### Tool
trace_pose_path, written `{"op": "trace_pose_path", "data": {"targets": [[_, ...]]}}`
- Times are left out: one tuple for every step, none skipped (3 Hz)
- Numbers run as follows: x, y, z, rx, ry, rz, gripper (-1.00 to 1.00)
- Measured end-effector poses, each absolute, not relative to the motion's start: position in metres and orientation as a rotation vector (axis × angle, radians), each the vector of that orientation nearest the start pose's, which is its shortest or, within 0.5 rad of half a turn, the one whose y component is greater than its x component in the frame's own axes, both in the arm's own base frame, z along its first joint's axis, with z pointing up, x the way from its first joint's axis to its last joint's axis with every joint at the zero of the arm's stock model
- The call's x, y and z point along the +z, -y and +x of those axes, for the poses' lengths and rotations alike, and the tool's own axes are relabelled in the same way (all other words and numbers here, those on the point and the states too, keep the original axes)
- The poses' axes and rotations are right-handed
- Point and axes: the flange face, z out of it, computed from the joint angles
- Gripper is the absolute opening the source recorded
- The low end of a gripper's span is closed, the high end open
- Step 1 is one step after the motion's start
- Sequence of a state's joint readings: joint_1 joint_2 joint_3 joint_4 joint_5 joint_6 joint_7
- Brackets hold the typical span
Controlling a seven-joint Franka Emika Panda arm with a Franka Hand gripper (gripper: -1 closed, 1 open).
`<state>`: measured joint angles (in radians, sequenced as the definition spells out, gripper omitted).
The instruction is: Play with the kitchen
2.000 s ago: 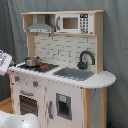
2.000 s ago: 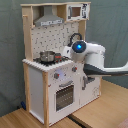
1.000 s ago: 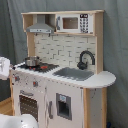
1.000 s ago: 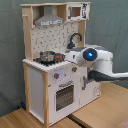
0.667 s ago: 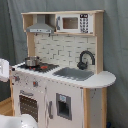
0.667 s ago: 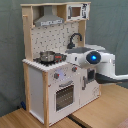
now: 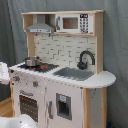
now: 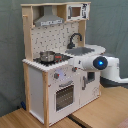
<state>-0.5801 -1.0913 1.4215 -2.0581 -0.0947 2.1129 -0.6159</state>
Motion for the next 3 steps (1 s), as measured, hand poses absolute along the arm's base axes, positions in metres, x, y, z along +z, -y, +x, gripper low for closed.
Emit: {"op": "trace_pose_path", "data": {"targets": [[0.451, -0.484, 0.244, 0.399, -1.393, 1.349, 1.0], [0.442, -0.48, 0.237, 0.434, -1.415, 1.265, 1.0], [0.43, -0.475, 0.229, 0.462, -1.432, 1.177, 1.0]]}}
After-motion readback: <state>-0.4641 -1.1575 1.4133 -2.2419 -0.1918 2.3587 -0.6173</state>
